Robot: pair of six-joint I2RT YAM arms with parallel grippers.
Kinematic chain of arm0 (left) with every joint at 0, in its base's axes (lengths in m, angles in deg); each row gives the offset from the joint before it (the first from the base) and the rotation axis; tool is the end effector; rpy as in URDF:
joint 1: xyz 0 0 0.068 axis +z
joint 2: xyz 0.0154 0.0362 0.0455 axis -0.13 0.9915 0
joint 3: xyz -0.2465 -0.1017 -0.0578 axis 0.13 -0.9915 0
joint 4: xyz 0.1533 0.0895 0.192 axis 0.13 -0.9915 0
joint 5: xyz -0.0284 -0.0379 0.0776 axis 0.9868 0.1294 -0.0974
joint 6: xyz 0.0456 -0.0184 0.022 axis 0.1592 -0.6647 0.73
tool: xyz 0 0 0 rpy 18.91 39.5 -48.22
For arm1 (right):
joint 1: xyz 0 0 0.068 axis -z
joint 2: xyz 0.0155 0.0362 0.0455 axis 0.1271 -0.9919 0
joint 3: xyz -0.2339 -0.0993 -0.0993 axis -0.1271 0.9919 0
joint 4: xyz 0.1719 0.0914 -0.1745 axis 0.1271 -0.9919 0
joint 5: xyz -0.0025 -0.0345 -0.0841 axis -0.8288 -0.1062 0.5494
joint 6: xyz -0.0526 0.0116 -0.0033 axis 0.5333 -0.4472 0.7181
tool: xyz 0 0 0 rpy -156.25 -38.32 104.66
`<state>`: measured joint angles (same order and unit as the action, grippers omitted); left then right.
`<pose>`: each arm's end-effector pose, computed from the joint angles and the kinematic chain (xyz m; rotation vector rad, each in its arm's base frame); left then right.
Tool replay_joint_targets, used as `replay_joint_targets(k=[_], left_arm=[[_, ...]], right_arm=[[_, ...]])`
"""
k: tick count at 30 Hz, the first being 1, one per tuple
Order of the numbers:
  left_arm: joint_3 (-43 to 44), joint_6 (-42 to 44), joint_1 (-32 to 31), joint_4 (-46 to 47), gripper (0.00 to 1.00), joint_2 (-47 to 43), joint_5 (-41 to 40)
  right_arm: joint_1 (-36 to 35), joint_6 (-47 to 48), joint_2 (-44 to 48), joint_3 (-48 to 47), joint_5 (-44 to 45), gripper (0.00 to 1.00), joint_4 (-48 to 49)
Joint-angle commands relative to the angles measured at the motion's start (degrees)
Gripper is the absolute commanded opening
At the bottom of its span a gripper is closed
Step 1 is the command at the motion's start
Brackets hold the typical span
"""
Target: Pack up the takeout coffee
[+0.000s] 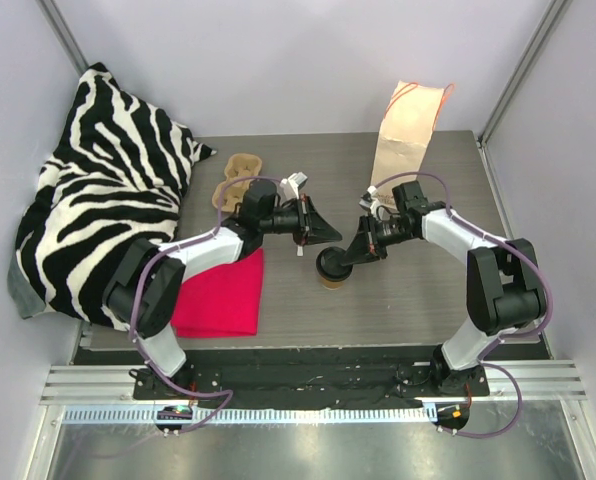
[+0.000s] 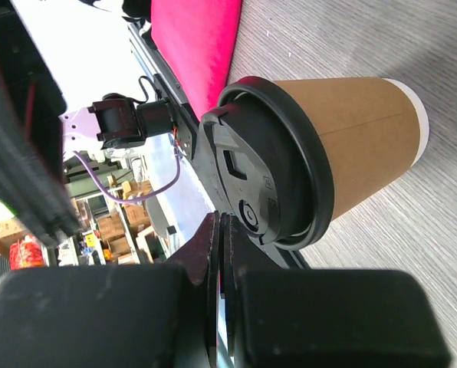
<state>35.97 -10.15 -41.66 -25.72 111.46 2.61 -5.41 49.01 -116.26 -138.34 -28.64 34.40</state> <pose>0.3018 -0.2356 0.2355 -0.0354 2.3049 -1.8571 0.2953 0.0981 0.1988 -0.2314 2.6002 1.5641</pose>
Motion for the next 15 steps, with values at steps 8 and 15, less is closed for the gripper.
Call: replay_joint_targets(k=[8, 15], left_arm=[[-0.8, 0.3, -0.7, 2.6, 0.0, -2.9, -2.3], [-4.9, 2.7, 0.3, -2.5, 0.0, 4.2, -7.0]], right_arm=[[-0.4, 1.6, -0.9, 0.7, 3.7, 0.01, 1.3], [-0.4, 2.9, -3.3, -0.6, 6.5, 0.01, -0.3]])
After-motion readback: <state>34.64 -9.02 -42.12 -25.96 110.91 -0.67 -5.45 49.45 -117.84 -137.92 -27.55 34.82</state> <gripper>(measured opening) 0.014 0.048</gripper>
